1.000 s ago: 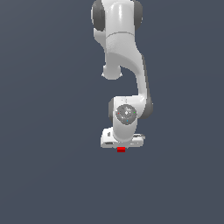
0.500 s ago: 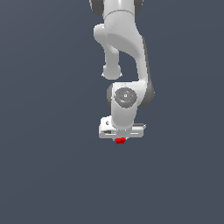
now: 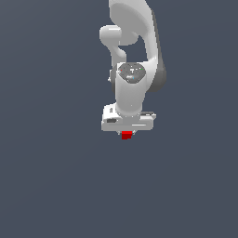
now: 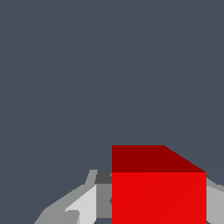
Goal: Pick up the red cube and move it to a goal position.
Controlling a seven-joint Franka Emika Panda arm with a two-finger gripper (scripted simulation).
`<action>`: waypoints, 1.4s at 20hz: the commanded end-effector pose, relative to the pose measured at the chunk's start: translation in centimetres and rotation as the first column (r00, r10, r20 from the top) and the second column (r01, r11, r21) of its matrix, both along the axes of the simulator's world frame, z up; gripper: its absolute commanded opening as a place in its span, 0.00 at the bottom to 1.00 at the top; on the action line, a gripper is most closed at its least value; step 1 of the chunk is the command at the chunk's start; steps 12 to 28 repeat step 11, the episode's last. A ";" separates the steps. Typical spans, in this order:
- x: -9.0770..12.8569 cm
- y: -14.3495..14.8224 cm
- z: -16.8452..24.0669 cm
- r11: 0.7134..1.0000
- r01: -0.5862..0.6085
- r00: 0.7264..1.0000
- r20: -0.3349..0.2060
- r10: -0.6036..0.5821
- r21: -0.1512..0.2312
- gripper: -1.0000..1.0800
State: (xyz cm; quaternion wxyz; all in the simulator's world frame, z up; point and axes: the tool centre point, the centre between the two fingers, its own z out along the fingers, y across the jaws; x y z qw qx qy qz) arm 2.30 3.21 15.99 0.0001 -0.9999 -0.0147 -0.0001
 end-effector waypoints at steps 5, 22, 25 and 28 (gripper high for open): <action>-1.2 -0.3 3.1 1.000 0.000 1.000 0.000 0.000 0.000 0.00; -1.5 -0.4 4.1 1.000 0.000 1.000 0.000 0.000 0.000 0.00; -1.5 -0.4 4.1 1.000 0.000 1.000 0.000 0.000 0.000 0.00; -1.5 -0.4 4.1 1.000 0.000 1.000 0.000 0.000 0.000 0.00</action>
